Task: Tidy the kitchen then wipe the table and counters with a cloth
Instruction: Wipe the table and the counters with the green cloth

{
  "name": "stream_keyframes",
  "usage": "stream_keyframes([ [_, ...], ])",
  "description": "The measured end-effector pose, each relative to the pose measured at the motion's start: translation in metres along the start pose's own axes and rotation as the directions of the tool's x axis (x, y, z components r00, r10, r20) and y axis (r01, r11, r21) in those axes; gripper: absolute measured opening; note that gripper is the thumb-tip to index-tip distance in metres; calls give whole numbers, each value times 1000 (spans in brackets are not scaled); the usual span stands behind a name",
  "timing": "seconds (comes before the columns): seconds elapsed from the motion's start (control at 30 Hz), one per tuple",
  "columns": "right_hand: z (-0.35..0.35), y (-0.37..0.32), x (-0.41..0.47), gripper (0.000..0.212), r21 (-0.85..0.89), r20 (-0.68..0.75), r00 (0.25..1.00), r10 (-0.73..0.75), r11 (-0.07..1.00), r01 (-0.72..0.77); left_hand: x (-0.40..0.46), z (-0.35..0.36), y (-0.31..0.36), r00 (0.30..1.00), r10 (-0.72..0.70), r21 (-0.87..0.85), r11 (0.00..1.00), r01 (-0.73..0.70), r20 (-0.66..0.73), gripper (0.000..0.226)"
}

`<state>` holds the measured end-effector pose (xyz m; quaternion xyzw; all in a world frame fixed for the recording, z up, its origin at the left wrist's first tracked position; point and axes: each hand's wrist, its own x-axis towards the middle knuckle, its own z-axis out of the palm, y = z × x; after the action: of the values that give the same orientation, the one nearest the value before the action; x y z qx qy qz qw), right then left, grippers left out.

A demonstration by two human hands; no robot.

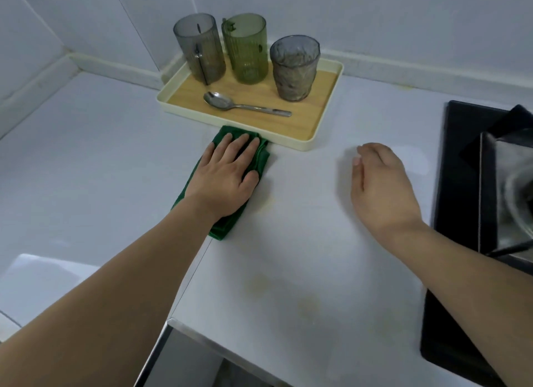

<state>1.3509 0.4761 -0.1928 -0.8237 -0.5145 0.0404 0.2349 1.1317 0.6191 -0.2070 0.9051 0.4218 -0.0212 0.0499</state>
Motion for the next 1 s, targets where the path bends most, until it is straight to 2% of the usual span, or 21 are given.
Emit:
stream_keyframes([
  [0.23,-16,62,-15,49,-153,-71,982,176,971,-185,-1,0,6,1000,-29,-12,999,29,-3,65],
  [0.33,-11,65,-15,52,-152,-79,980,180,970,-190,0,2,14,998,-56,-28,998,56,-14,63],
  [0.6,-11,64,-10,41,-86,-87,971,223,969,-230,-2,1,22,999,-47,-22,999,47,-4,65],
  [0.77,-8,66,-7,58,-175,-59,982,179,967,-186,-5,1,33,1000,17,-7,1000,-17,1,65],
  [1.0,-7,69,-4,65,-185,-67,983,172,966,-181,-6,0,33,1000,9,-10,1000,-9,9,64],
])
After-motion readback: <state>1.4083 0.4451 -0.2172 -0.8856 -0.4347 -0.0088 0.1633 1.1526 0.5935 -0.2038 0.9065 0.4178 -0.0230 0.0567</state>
